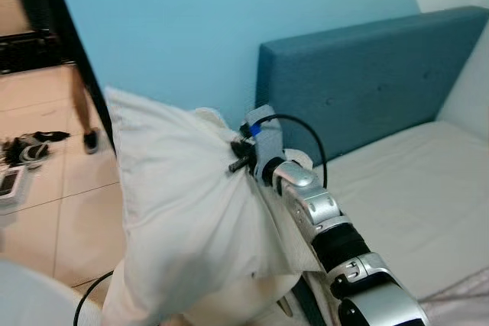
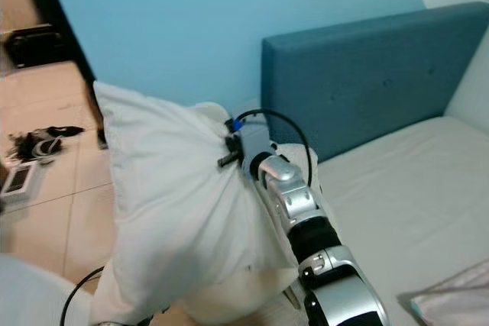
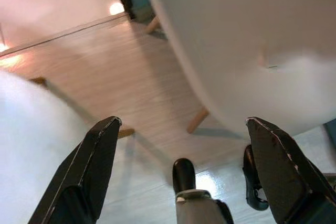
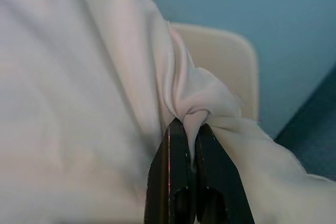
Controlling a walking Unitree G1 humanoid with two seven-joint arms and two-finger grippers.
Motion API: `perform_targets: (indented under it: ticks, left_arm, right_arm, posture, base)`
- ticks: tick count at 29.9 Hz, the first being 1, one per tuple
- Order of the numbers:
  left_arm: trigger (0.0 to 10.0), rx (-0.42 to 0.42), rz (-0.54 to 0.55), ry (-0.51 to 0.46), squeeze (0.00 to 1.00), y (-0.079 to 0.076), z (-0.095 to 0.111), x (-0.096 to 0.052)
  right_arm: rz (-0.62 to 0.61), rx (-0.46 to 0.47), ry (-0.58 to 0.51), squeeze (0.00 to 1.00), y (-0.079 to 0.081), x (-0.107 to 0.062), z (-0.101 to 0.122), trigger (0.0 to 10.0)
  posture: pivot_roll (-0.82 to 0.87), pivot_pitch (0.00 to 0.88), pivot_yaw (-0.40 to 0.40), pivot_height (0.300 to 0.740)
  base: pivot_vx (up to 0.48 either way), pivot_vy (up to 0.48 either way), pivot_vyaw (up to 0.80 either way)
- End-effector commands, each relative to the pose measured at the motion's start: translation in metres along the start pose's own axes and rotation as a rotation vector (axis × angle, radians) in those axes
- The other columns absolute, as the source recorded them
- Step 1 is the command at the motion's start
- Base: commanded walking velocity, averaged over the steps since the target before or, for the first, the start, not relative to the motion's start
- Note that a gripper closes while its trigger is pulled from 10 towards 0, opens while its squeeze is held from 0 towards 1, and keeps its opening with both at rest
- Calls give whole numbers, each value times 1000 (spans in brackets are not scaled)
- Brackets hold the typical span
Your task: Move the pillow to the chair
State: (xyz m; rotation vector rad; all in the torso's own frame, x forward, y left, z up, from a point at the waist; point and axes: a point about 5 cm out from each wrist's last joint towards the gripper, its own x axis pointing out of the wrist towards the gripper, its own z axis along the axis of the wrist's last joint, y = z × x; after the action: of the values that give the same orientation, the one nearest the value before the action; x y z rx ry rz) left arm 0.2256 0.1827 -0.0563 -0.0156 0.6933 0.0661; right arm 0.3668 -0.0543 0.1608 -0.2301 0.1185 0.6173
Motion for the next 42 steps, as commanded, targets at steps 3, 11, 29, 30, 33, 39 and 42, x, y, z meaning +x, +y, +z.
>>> perform_targets:
  ticks: [3,11,29,30,33,39,42]
  left_arm:
    - [10000,7,-18,-9,0,-5,3,1]
    - [10000,10,-26,-29,0,-6,8,2]
    - [10000,-22,236,-52,0,34,14,0]
    - [10000,-22,236,-52,0,34,14,0]
    - [10000,-22,301,-64,0,46,19,-1]
    - [10000,-45,305,-108,0,52,31,1]
    - [10000,-40,307,-119,0,52,34,1]
  right_arm:
    - [-2,-75,0,0,6,2,-3,10000]
    - [-69,-203,129,0,5,0,-34,10000]
    - [-371,35,203,0,-38,-12,-59,10000]
    - [-371,35,203,0,-38,-12,-59,10000]
    - [-413,47,208,0,-44,-15,-61,10000]
    - [-515,78,223,0,-60,-21,-64,10000]
    - [-545,79,221,0,-65,-21,-62,10000]
  posture:
    - [-115,13,9,740]
    - [-110,19,4,740]
    - [-106,26,-8,696]
    - [-106,26,-8,696]
    - [-96,22,-14,686]
    - [-81,16,-11,661]
    - [-77,15,-12,646]
  base:
    - [0,0,0]
    - [0,0,0]
    - [0,0,0]
    - [0,0,0]
    - [0,0,0]
    - [0,0,0]
    - [0,0,0]
